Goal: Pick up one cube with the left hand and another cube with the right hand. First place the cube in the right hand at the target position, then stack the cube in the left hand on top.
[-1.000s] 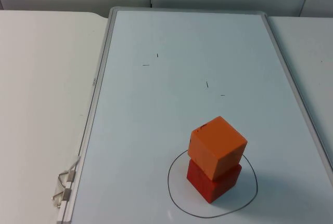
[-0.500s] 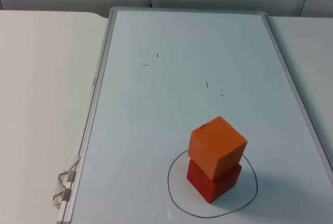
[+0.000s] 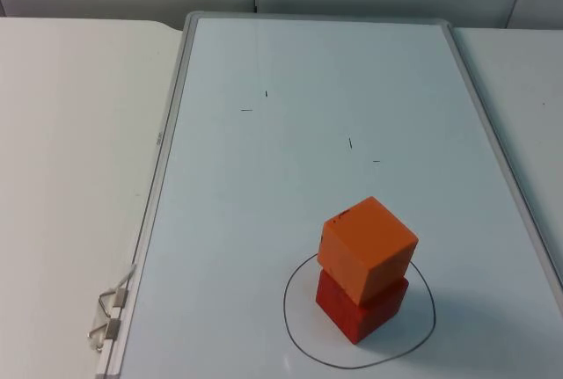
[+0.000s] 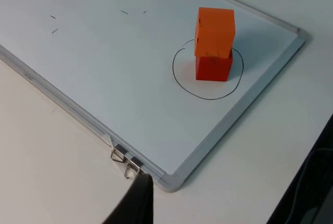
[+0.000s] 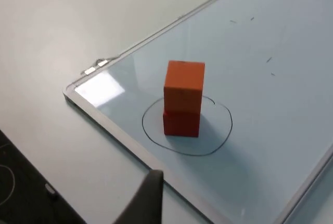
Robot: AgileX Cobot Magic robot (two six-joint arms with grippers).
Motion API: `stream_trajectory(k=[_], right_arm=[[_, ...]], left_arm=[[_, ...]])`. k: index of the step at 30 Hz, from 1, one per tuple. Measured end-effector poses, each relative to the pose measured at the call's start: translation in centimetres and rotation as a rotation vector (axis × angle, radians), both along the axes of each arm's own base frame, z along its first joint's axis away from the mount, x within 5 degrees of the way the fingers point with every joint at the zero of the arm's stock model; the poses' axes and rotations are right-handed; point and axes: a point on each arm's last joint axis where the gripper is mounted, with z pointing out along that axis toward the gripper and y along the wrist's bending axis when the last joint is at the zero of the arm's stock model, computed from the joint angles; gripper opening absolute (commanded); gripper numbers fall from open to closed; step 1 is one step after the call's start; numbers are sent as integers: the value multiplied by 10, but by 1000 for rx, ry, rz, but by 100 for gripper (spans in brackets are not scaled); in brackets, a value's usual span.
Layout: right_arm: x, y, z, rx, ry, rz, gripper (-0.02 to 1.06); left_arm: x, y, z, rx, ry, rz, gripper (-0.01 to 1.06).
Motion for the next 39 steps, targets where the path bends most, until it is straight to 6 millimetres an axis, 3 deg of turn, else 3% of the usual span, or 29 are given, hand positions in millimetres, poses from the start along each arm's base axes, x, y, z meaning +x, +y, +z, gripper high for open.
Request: stream_trajectory(k=[14,19,39], right_arm=[[1,0,0,3,4,-13,92],[1,0,0,3,4,-13,105],[1,0,-2,0,7,-13,105]], left_arm=[[0,0,0,0,0,0,105],[0,0,0,0,0,0,105],[0,0,0,0,0,0,105]])
